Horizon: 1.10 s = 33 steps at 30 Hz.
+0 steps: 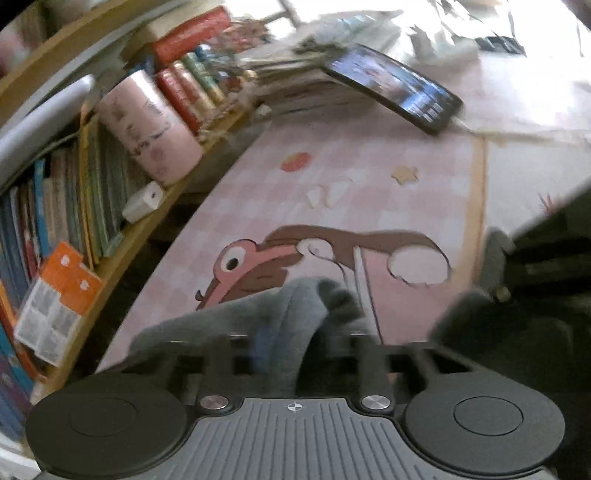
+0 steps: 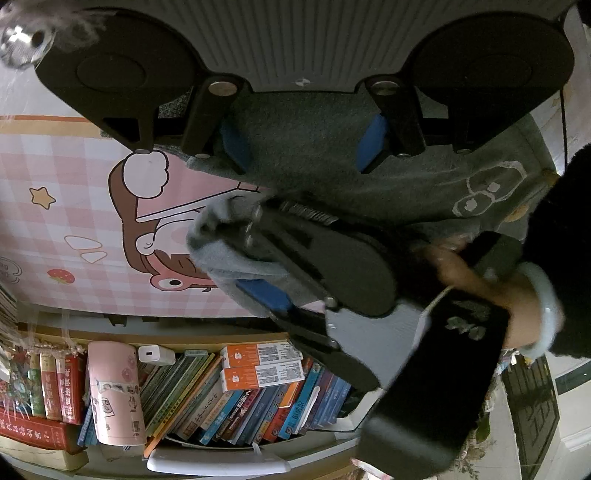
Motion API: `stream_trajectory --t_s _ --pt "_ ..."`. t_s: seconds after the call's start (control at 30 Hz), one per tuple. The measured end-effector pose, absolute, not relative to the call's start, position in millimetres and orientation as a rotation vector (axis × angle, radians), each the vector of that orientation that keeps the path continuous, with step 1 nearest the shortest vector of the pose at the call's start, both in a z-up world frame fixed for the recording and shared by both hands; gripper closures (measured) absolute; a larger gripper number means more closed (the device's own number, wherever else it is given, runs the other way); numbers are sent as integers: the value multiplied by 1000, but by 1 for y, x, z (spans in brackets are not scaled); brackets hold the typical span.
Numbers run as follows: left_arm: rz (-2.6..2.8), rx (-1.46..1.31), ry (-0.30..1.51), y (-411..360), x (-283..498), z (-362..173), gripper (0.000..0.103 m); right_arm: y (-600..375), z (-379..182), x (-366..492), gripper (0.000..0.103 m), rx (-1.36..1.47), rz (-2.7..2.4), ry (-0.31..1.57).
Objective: Fold clothes
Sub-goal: 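Lower the sleeve onto the sweatshirt and open the left gripper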
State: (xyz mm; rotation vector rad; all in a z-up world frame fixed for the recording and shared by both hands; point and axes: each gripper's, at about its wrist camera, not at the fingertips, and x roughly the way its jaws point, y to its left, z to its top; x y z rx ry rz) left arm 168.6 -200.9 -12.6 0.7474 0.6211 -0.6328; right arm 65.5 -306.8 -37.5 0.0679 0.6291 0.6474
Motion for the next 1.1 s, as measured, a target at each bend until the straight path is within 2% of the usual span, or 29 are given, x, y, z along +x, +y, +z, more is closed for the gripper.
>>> stream_trajectory --t_s 0.1,0.23,0.27,0.33,0.37,0.43,0.47,0.5,0.53,0.57,0.6,0.67,0.83,1.1 --pt "-543 526 467 -172 166 21 97 -307 -38 65 40 71 646 629" --pt "-368 -166 226 -66 156 74 97 -307 -38 65 40 72 646 631" --pt "-351 -289 233 -44 155 76 97 -307 -38 65 40 74 647 632" --pt "-327 -290 319 -27 156 73 97 -308 -39 66 40 78 648 635" --pt "-322 -201 385 -33 158 66 97 -308 -39 66 40 78 649 636" --pt "-363 30 562 -57 160 41 89 -308 -39 66 40 79 649 636" --pt "-404 122 630 -71 160 29 75 -308 -39 66 40 80 649 636" --pt "-442 217 675 -85 155 15 55 -308 -39 66 40 82 649 636" --pt "-478 310 710 -99 150 2 45 -309 -40 66 40 84 650 636" --pt "-502 389 711 -111 144 -7 31 -309 -40 67 40 86 650 637" --pt "-516 433 706 -120 142 -13 28 -309 -40 67 40 89 651 637" --pt "-534 472 698 -132 141 -18 28 -309 -40 67 40 95 652 638" --pt "-532 297 699 -121 154 -6 24 -310 -40 68 40 100 652 638" --pt "-250 -107 735 -40 170 7 23 -309 -40 67 39 95 653 636"
